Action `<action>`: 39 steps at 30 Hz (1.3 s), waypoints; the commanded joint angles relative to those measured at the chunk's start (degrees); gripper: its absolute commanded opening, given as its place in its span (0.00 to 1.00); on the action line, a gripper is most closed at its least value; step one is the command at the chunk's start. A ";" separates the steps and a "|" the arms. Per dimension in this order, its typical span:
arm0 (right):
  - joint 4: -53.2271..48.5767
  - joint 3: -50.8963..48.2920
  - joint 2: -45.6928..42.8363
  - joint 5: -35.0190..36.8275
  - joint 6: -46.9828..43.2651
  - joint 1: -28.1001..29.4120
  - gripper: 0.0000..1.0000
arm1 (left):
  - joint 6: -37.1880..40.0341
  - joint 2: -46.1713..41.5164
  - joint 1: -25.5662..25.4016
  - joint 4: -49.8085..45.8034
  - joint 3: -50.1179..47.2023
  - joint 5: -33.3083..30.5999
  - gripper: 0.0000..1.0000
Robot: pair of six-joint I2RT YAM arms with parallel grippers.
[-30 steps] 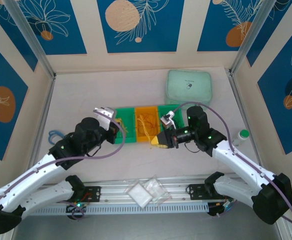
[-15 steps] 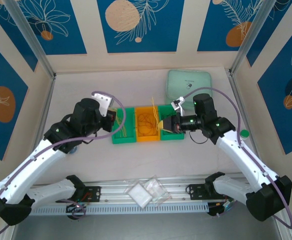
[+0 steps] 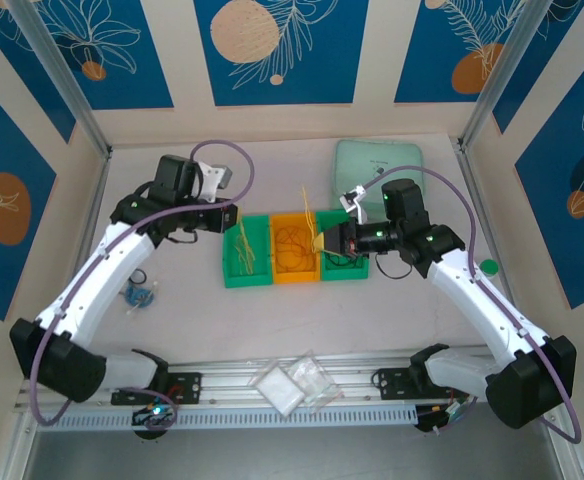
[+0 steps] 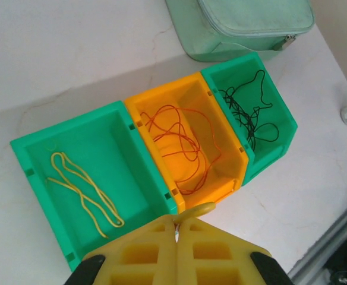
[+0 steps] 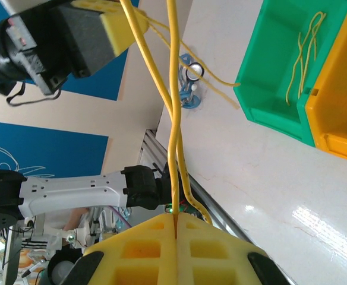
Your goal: Untangle the cables
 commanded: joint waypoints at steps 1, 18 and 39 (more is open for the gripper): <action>1.95 0.29 -0.16 -1.90 -0.12 -0.30 0.00 | -0.13 2.94 1.31 -2.72 2.81 7.64 0.00; 4.82 -2.36 -0.94 -4.67 0.47 -2.11 0.00 | 2.36 13.14 2.60 1.67 1.35 2.27 0.00; 6.67 -3.22 1.47 -6.04 0.77 -2.54 0.00 | 2.56 24.17 2.31 7.17 -0.45 3.33 0.00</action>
